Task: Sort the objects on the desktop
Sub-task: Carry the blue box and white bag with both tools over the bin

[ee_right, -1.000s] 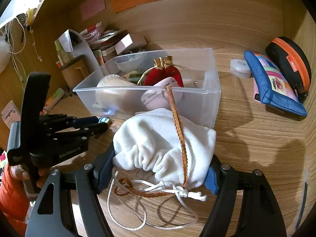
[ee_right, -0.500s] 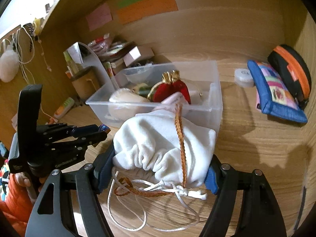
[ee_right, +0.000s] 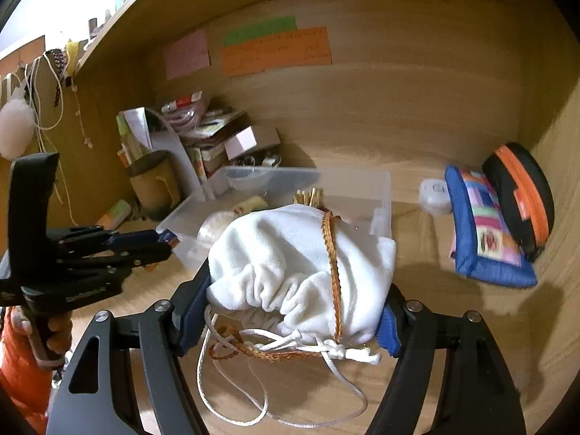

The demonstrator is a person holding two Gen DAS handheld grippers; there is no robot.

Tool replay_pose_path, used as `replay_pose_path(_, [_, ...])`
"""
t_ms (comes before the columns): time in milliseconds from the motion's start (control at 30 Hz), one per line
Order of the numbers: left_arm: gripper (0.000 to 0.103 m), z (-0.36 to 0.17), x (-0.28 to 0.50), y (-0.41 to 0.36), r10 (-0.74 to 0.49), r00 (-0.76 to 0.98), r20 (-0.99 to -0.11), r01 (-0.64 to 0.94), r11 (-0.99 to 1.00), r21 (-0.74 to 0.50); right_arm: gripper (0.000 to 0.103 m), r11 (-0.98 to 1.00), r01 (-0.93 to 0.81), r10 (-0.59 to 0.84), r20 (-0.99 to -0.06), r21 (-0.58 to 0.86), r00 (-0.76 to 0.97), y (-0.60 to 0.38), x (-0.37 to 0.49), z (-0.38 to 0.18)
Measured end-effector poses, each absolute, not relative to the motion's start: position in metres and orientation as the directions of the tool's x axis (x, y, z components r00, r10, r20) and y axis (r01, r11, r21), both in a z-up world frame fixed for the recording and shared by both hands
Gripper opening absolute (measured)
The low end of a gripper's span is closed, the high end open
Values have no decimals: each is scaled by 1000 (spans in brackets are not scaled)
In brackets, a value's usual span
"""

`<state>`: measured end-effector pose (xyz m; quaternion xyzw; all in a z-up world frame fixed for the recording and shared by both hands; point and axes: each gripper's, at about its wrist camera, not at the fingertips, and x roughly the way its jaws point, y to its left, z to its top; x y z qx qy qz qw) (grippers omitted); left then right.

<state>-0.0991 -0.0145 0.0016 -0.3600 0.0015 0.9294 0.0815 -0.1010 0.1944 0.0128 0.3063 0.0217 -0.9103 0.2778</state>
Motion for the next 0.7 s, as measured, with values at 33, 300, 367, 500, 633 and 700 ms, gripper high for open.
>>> replay_pose_path(33, [26,6,-101,-16,150,-733,-664,-151,-987,-56,71,-846,518,-489,-569,125,-661,193,-105,15])
replay_pose_path(300, [26,23,-128,-20,171,-750,-639,-171,-983,-63,71,-858,507,-453,-581,79,-676,175,-140,29])
replay_pose_path(367, [26,23,-136,-21,186,-744,-642,-180,-981,-76,71,-863,500,-440,-592,71,-675,167,-151,28])
replay_pose_path(500, [26,17,-157,-20,202,-728,-655,-193,-977,-86,71,-868,494,-413,-622,49,-665,151,-172,23])
replay_pose_path(633, [26,7,-179,-19,199,-707,-678,-186,-978,-93,71,-879,475,-386,-657,48,-647,134,-194,11])
replay_pose_path(700, [26,-1,-190,-19,188,-695,-693,-174,-980,-92,71,-886,459,-380,-667,63,-641,127,-204,4])
